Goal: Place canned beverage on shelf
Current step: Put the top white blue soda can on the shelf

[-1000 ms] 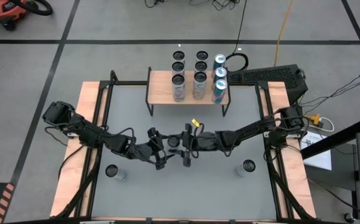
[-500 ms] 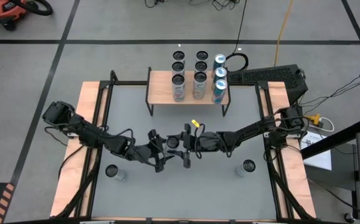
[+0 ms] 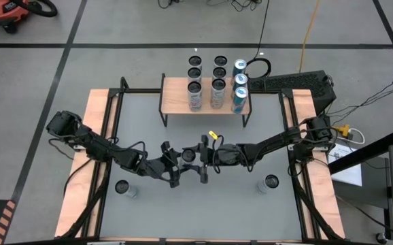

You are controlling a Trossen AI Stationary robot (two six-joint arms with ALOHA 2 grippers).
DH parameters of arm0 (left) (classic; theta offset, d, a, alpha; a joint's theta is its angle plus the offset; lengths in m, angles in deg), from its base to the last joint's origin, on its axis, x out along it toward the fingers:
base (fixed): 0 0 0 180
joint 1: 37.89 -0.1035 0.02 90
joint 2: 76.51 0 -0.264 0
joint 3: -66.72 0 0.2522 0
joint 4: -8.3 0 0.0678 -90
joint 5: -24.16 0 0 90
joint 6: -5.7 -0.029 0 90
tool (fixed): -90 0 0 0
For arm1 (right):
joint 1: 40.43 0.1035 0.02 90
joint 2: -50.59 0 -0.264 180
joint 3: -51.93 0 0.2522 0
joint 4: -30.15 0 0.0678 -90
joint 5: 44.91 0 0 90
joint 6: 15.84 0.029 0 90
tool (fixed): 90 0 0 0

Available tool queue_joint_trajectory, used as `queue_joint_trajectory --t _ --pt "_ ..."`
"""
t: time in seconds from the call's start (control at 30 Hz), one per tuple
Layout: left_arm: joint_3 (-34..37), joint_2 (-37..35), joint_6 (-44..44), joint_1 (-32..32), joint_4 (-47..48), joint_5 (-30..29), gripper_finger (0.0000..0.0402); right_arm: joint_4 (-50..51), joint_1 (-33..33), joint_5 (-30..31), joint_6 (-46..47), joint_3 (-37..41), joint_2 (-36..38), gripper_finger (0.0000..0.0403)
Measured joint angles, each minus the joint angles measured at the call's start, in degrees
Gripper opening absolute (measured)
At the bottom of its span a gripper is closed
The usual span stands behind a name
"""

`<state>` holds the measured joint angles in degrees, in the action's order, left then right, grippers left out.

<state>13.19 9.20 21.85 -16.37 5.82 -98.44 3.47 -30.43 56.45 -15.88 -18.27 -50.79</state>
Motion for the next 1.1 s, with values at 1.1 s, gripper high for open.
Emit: queue_joint_trajectory --t 1.1 --pt "0.0 0.0 -0.5 2.9 -15.8 -8.1 0.0241 22.3 12.9 26.5 9.3 0.0 7.6 0.0262"
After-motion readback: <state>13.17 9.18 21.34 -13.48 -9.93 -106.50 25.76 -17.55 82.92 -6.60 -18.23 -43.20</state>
